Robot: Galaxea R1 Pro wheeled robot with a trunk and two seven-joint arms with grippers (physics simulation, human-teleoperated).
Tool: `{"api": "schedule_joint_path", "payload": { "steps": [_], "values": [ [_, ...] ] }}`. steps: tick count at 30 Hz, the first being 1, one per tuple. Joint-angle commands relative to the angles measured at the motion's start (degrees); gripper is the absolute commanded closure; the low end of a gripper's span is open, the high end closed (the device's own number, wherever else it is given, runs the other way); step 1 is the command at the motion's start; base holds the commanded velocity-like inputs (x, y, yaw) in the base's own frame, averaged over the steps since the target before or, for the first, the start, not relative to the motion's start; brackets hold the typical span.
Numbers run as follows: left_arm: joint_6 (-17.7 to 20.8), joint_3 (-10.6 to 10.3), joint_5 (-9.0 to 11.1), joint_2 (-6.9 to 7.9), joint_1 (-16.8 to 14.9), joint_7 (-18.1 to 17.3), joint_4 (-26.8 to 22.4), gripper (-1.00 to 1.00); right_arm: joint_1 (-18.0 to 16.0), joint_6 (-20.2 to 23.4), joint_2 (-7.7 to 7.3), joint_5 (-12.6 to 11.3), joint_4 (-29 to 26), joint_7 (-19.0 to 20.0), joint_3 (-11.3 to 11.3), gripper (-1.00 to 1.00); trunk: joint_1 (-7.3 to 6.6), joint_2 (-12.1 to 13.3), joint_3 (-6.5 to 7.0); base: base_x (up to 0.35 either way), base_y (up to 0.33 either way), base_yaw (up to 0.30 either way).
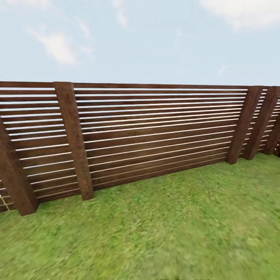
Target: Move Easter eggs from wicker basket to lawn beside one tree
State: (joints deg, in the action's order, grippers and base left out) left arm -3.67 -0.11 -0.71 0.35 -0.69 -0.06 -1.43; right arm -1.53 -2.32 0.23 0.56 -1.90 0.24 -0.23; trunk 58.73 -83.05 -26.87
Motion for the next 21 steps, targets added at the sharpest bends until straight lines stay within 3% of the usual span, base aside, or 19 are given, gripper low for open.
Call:
{"api": "schedule_joint_path", "payload": {
  "steps": [1, 21],
  "values": [
    [-0.2, -0.02, -0.08, 0.01, -0.02, 0.02, 0.03, -1.0, -0.05, -0.21, 0.01, 0.05, 0.07, 0.02, -0.04, -1.0, 0.0, -0.03, -0.06, 0.0, 0.0, -0.294],
    [-0.2, 0.02, 0.02, 0.33, 0.04, 0.13, 0.13, -1.0, -0.05, -0.17, 0.0, 0.05, 0.06, 0.02, -0.04, -1.0, 0.0, -0.03, -0.06, 0.0, 0.0, -0.294]
  ]
}}
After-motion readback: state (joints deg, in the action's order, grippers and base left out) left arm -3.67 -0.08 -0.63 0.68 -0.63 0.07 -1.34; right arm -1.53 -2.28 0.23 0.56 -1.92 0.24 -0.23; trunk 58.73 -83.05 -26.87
